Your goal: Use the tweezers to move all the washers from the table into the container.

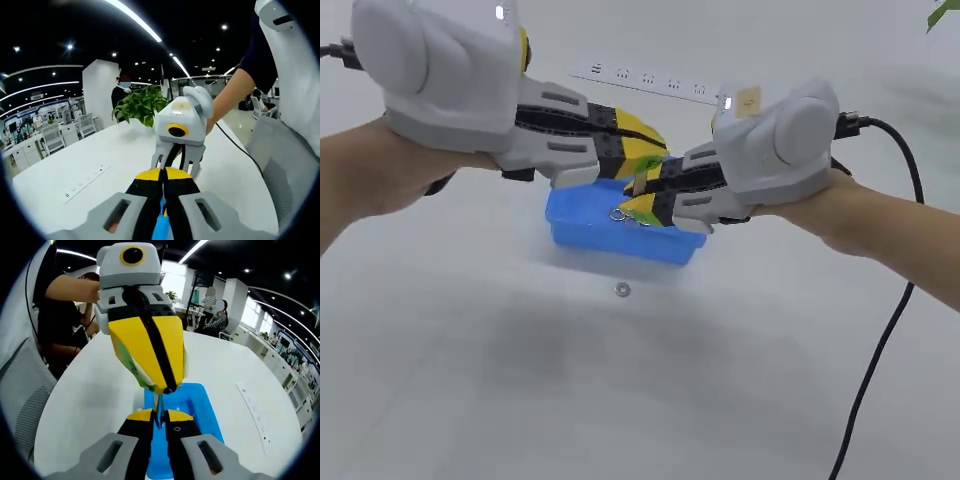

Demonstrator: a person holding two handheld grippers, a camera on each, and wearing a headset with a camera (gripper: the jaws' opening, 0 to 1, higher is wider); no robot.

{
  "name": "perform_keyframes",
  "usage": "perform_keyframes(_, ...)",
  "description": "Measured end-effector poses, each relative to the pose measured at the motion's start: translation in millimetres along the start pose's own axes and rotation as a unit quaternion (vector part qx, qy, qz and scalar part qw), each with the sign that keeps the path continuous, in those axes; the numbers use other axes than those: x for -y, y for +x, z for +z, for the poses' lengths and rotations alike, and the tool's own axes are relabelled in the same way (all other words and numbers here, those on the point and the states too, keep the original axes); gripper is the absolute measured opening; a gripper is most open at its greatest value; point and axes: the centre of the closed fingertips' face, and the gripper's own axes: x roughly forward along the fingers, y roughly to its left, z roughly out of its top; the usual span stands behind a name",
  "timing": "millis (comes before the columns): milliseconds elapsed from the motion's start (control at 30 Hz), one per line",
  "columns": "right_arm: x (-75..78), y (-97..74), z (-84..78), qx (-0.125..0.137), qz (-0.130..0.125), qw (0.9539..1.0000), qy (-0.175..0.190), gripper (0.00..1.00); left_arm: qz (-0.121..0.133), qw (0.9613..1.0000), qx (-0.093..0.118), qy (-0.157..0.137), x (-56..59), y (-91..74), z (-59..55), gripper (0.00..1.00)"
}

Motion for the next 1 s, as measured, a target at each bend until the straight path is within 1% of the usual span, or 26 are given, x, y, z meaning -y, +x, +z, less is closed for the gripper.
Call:
perform_keyframes(100, 0.5, -0.6, 3.1, 0.004, -0.002, 1.0000, -0.001, 0.10, -0.001, 1.0000, 0.003, 0.009, -0.1, -0.3, 2.3, 0.04)
perform_keyframes(167, 0.5, -0.7, 4.4, 0.006, -0.004, 1.0000, 0.000, 0.10, 0.001, 0.9998, 0.002, 0.021, -0.9, -0.5, 2.7, 0.04)
perform_keyframes(367, 0.4, -0.6, 4.4, 0.003, -0.006, 1.0000, -0.003, 0.11, 0.000, 0.9994, -0.005, 0.035, -1.8, -0.3, 0.5, 0.04)
perform_keyframes(467, -1.6, -0.9, 4.1, 0.003, -0.002, 1.0000, -0.005, 0.10, -0.001, 0.9993, -0.007, 0.036, -2.6, 0.0, -0.5, 0.04)
perform_keyframes(600, -0.1, -1.9, 3.7, 0.002, -0.006, 1.0000, 0.000, 0.11, -0.001, 0.9992, -0.007, 0.039, -4.1, 0.6, -1.6, 0.04)
perform_keyframes(700, 2.0, -2.2, 1.9, -0.001, -0.012, 0.9999, -0.004, 0.12, 0.000, 0.9992, -0.008, 0.039, -3.5, 1.6, -2.2, 0.04)
perform_keyframes(800, 2.6, -2.5, 2.2, 0.003, -0.015, 0.9999, 0.002, 0.14, 0.002, 0.9992, -0.007, 0.038, -4.8, 1.6, -1.8, 0.04)
perform_keyframes(867, 1.8, -2.7, 2.3, 0.004, -0.013, 0.9999, 0.004, 0.17, 0.001, 0.9993, -0.007, 0.038, -0.6, 2.8, 0.9, 0.04)
perform_keyframes(933, 2.1, -2.6, 0.4, 0.001, -0.015, 0.9999, 0.002, 0.22, 0.001, 0.9994, -0.003, 0.034, 2.9, 4.0, 4.3, 0.04)
perform_keyframes(1000, 2.3, -2.5, -0.2, 0.000, -0.016, 0.9999, 0.001, 0.22, 0.004, 0.9995, -0.002, 0.032, 2.2, 2.9, 4.7, 0.04)
